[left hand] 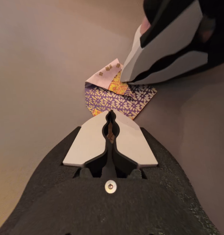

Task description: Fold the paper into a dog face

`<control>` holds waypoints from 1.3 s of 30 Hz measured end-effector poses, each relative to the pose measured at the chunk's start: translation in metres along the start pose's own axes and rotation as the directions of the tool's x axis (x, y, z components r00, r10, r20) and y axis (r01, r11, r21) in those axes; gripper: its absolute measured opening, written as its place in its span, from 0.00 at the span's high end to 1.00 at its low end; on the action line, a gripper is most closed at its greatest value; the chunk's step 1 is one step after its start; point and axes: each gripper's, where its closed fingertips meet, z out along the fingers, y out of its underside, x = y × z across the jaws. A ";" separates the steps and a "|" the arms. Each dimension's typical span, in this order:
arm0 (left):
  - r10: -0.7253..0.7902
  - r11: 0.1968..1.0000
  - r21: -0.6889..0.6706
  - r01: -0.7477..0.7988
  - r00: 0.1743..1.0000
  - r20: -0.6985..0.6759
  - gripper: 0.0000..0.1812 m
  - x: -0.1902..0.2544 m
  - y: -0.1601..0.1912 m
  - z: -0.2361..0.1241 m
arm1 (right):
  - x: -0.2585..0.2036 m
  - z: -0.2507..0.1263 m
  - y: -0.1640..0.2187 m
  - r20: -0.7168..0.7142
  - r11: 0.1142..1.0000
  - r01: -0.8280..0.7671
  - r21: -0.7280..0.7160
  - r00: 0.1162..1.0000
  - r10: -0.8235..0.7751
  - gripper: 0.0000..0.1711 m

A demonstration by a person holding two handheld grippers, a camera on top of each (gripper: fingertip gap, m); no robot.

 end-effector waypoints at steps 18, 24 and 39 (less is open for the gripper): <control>0.285 0.956 -0.038 -0.292 0.949 -0.132 1.00 -0.009 0.004 0.001 | -0.015 -0.022 -0.011 0.249 0.976 -0.063 0.209 0.969 0.009 0.99; 0.361 0.928 -0.033 -0.371 0.917 -0.171 1.00 -0.016 0.004 0.002 | -0.025 -0.023 -0.012 0.334 0.968 -0.015 0.249 0.940 -0.071 0.99; 0.387 0.920 0.022 -0.392 0.895 -0.222 1.00 -0.020 -0.001 0.006 | -0.030 -0.022 -0.012 0.731 0.969 -0.211 0.127 0.680 0.052 0.99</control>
